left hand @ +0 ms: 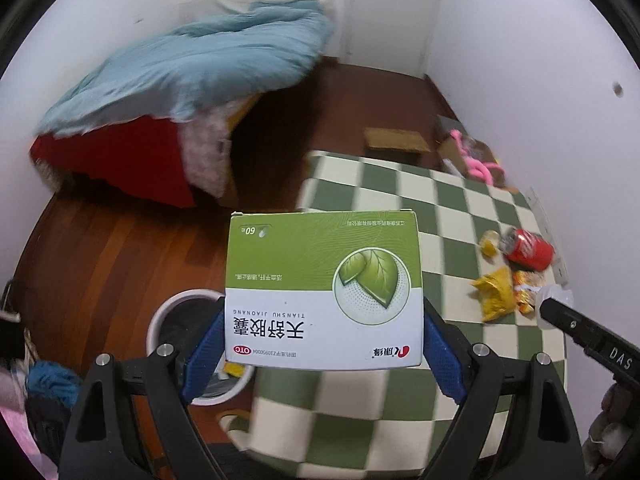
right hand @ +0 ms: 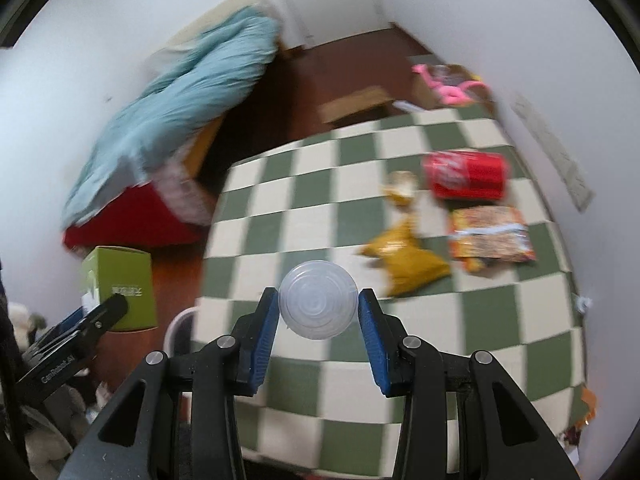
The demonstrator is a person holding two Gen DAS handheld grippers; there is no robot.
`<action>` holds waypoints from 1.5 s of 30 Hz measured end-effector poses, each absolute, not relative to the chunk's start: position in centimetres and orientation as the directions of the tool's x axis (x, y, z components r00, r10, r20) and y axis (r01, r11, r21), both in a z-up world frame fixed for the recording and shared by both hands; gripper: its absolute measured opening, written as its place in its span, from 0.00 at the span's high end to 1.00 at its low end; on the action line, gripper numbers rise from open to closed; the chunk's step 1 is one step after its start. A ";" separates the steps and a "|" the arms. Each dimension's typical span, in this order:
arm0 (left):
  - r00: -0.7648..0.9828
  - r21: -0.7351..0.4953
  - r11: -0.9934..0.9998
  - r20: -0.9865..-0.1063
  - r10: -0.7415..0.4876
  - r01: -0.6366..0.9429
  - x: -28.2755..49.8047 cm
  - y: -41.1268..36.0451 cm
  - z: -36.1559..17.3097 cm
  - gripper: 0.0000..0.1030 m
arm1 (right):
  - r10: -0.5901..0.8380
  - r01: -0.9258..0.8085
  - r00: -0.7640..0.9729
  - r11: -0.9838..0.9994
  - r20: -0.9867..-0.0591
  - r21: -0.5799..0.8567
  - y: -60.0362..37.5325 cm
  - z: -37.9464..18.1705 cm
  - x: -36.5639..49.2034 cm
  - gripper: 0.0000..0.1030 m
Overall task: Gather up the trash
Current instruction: 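Carry both items over the white bin and open both grippers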
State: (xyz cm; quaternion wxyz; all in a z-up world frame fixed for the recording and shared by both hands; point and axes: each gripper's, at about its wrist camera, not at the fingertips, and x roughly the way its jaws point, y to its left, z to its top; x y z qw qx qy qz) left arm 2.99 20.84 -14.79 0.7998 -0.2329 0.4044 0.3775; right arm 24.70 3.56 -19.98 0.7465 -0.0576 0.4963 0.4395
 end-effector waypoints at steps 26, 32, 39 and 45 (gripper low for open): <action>0.242 -0.237 0.077 -0.968 0.073 -0.969 -19.0 38.2 -37.6 0.01 | 0.128 -0.915 -0.282 0.262 -0.951 0.307 38.1 -41.4 2.5 0.58; 0.186 -0.181 0.060 -0.976 0.116 -0.982 -20.4 38.3 -37.3 0.01 | 0.058 -0.943 -0.241 0.224 -0.969 0.248 41.2 -44.6 2.0 0.32; 0.016 -0.011 0.020 -0.968 0.252 -1.000 -22.7 36.2 -34.6 0.01 | 0.076 -0.977 -0.114 0.173 -0.991 0.126 41.3 -43.4 1.2 0.05; -0.006 0.008 0.006 -0.952 0.305 -1.000 -23.6 35.0 -31.9 0.01 | 0.121 -0.989 -0.044 0.135 -0.992 0.060 38.8 -40.0 0.4 0.03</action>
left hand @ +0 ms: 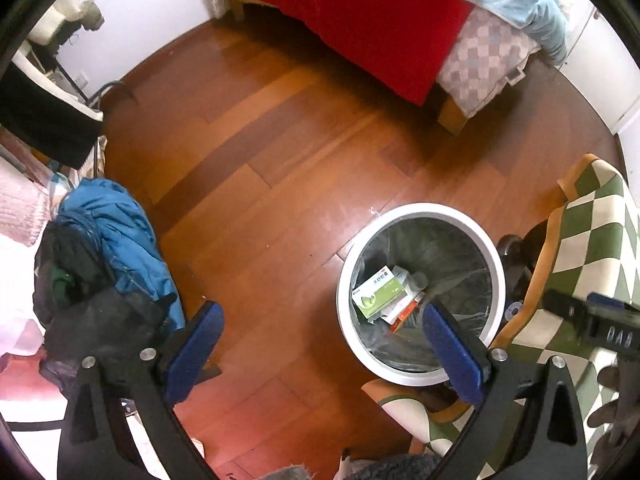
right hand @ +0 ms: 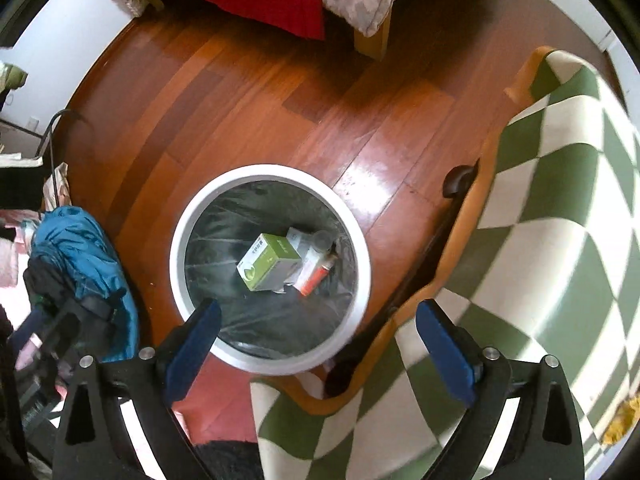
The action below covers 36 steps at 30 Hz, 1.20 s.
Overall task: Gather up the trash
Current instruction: 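Carry both items over the white bin and open both grippers, then move both grippers back toward the table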
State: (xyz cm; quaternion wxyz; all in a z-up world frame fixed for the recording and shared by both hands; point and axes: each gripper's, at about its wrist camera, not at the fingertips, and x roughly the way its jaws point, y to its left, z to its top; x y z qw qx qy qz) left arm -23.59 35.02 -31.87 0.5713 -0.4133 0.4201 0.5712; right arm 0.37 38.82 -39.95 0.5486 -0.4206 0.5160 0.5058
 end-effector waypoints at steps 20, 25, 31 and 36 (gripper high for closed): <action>0.073 -0.005 0.144 -0.879 0.471 -0.990 -20.8 29.4 -21.1 0.01 | 0.310 -0.981 -0.085 0.140 -0.947 0.134 27.5 -27.8 0.0 0.02; 0.103 -0.012 0.179 -0.855 0.508 -0.984 -20.2 27.4 -18.1 0.01 | 0.379 -0.978 -0.097 0.136 -0.920 0.159 24.7 -24.1 0.4 0.02; 0.149 -0.025 0.225 -0.820 0.553 -0.974 -19.4 24.7 -14.4 0.01 | 0.454 -0.967 -0.139 0.130 -0.880 0.220 21.0 -20.1 0.8 0.02; 0.160 -0.022 0.242 -0.807 0.568 -0.970 -18.1 23.2 -12.6 0.01 | 0.515 -0.936 -0.193 0.159 -0.835 0.314 17.8 -17.8 2.1 0.02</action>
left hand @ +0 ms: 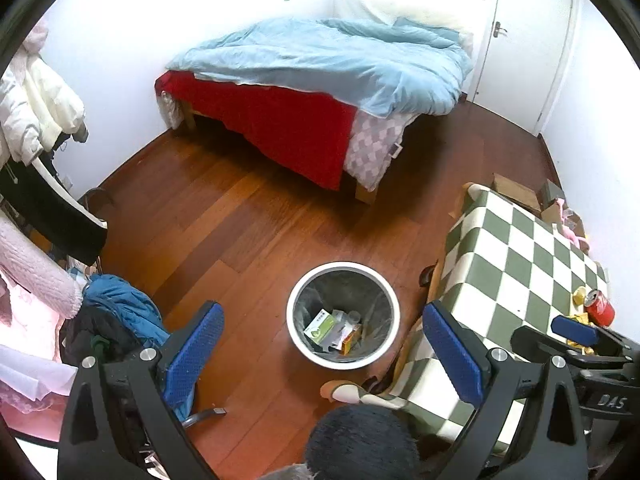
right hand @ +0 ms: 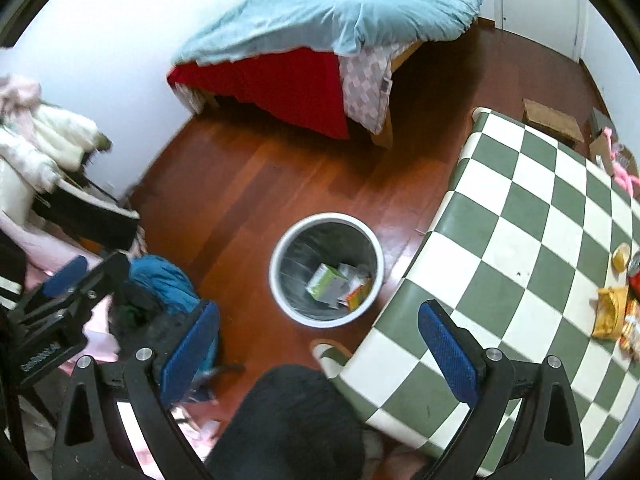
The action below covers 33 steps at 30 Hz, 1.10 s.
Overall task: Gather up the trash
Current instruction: 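Move both grippers back toward the table, then grasp the yellow snack bag with the left gripper while the right grasps the orange snack bag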
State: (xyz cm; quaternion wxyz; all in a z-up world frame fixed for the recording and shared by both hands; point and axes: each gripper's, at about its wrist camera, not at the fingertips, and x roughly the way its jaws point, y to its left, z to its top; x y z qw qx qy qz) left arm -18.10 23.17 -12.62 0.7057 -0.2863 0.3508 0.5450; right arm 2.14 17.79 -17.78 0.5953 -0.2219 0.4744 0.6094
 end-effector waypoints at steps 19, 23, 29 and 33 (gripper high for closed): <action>0.227 -0.026 0.509 -0.914 0.336 -0.860 8.0 18.8 -24.8 0.01 | 0.449 -0.593 0.080 0.739 -0.890 0.320 0.1 -25.1 31.4 0.02; 0.299 -0.129 0.586 -0.933 0.203 -0.800 16.2 17.0 -26.5 0.01 | 0.375 -0.469 0.146 0.841 -0.916 0.269 -3.7 -28.4 39.4 0.02; 0.308 -0.218 0.661 -0.951 0.021 -0.718 27.4 14.1 -28.9 0.02 | 0.315 -0.389 0.162 0.891 -0.935 0.233 -6.3 -32.5 47.0 0.02; 0.245 -0.223 0.658 -0.968 -0.060 -0.719 31.9 13.7 -32.5 0.02 | 0.316 -0.384 0.163 0.893 -0.935 0.235 -6.7 -33.2 49.0 0.02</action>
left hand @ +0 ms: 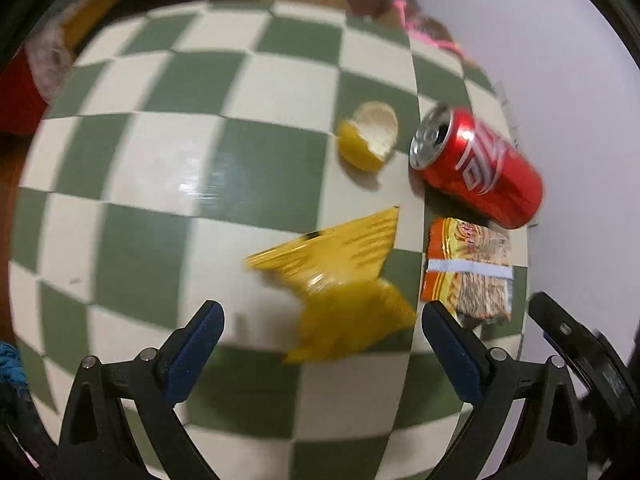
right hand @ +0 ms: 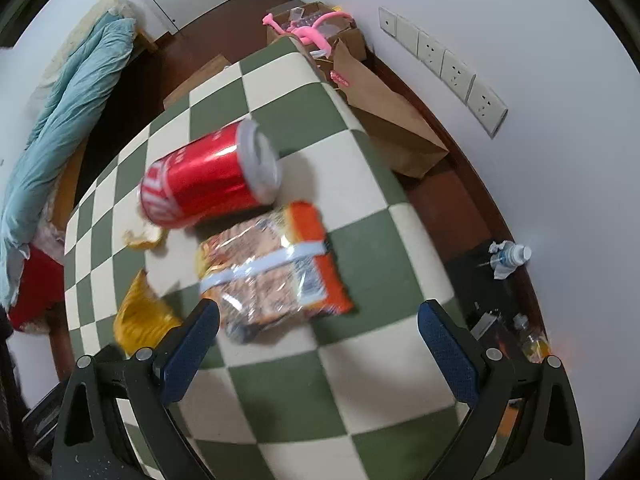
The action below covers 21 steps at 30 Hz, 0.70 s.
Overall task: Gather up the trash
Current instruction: 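Grasp the yellow snack bag with the left gripper while the right grasps the orange snack bag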
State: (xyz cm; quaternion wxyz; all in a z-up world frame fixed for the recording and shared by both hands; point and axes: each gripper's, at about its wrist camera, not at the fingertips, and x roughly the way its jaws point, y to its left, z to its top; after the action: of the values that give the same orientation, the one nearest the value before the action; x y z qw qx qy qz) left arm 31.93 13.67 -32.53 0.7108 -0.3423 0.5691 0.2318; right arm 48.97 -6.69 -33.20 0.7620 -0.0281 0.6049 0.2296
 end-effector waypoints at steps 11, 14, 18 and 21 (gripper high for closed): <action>0.234 -0.109 0.710 -0.969 0.080 -0.696 29.7 14.0 -31.2 0.49 | 0.338 -0.491 0.144 0.840 -0.930 0.230 -2.6 -34.5 48.4 0.02; 0.209 -0.043 0.707 -0.966 0.150 -0.706 27.8 14.8 -31.2 0.49 | 0.329 -0.535 0.170 0.822 -0.929 0.193 -1.2 -34.8 47.6 0.00; 0.190 -0.012 0.692 -0.965 0.181 -0.721 26.0 15.5 -31.3 0.50 | 0.301 -0.572 0.187 0.807 -0.935 0.145 0.6 -35.6 47.0 0.00; 0.187 0.004 0.690 -0.961 0.202 -0.724 25.7 15.0 -31.3 0.50 | 0.284 -0.569 0.185 0.811 -0.941 0.133 1.6 -36.5 46.8 0.00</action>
State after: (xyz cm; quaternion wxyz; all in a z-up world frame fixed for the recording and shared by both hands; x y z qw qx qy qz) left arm 25.73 15.03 -31.30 0.7337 -0.2354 0.5539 0.3155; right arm 46.76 1.58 -36.50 0.7597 -0.1244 0.5732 0.2809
